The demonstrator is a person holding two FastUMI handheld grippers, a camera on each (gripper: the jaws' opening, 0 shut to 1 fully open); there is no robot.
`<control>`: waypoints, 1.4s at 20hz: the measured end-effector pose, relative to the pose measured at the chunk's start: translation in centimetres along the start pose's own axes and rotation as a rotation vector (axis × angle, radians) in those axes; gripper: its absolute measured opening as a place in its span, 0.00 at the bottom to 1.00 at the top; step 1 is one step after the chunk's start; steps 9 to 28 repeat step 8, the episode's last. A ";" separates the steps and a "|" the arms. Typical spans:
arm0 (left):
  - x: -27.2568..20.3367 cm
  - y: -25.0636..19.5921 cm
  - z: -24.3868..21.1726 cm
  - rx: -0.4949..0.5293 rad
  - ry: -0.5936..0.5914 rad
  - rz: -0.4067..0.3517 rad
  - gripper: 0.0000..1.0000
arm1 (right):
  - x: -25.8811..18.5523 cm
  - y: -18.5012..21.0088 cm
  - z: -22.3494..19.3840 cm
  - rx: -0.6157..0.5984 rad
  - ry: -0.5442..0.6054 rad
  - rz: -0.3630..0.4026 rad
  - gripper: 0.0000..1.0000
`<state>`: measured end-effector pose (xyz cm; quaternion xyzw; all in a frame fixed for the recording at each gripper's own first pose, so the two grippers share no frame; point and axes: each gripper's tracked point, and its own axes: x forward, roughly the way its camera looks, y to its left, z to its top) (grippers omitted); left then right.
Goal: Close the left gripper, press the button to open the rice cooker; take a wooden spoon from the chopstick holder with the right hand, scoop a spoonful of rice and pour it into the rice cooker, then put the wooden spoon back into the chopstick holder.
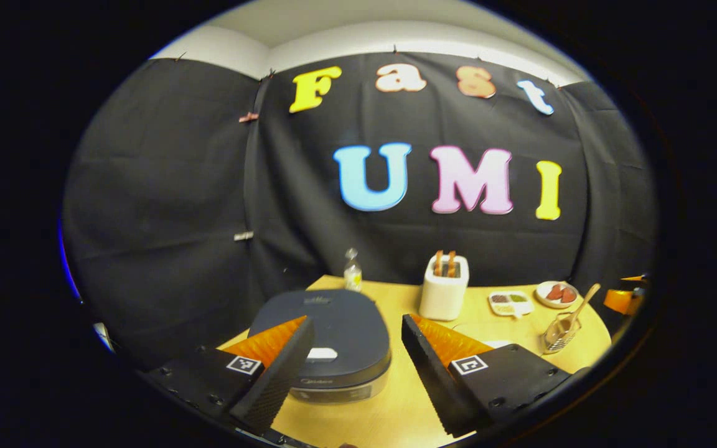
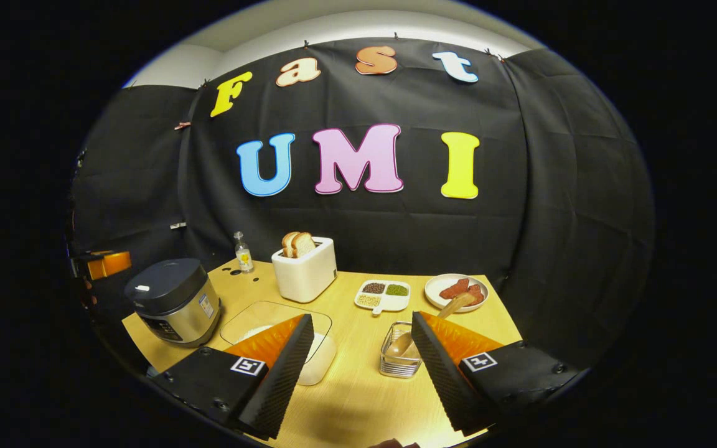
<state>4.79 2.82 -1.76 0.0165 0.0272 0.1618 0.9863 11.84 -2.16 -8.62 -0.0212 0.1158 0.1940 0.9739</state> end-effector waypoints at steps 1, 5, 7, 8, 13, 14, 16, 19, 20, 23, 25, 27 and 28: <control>-1.0 -1.2 1.6 0.017 -0.035 -0.038 0.95 | -0.7 -0.3 1.2 -0.006 -0.029 -0.018 0.99; -4.8 -3.8 4.2 0.017 -0.096 -0.141 0.95 | -4.5 -0.8 2.5 -0.023 -0.064 -0.132 0.98; -7.0 -4.2 3.8 -0.015 -0.085 -0.171 0.99 | -6.9 -0.4 2.3 -0.011 -0.065 -0.183 0.98; -8.0 -4.2 3.3 -0.025 -0.080 -0.185 0.96 | -8.1 -0.2 1.9 -0.010 -0.062 -0.208 0.99; -8.0 -4.2 3.3 -0.025 -0.080 -0.185 0.96 | -8.1 -0.2 1.9 -0.010 -0.062 -0.208 0.99; -8.0 -4.2 3.3 -0.025 -0.080 -0.185 0.96 | -8.1 -0.2 1.9 -0.010 -0.062 -0.208 0.99; -8.0 -4.2 3.3 -0.025 -0.080 -0.185 0.96 | -8.1 -0.2 1.9 -0.010 -0.062 -0.208 0.99; -8.0 -4.2 3.3 -0.025 -0.080 -0.185 0.96 | -8.1 -0.2 1.9 -0.010 -0.062 -0.208 0.99; -8.0 -4.2 3.3 -0.025 -0.080 -0.185 0.96 | -8.1 -0.2 1.9 -0.010 -0.062 -0.208 0.99; -8.0 -4.2 3.3 -0.025 -0.080 -0.185 0.96 | -8.1 -0.2 1.9 -0.010 -0.062 -0.208 0.99; -8.0 -4.2 3.3 -0.025 -0.080 -0.185 0.96 | -8.1 -0.2 1.9 -0.010 -0.062 -0.208 0.99; -8.0 -4.2 3.3 -0.025 -0.080 -0.185 0.96 | -8.1 -0.2 1.9 -0.010 -0.062 -0.208 0.99; -8.0 -4.2 3.3 -0.025 -0.080 -0.185 0.96 | -8.1 -0.2 1.9 -0.010 -0.062 -0.208 0.99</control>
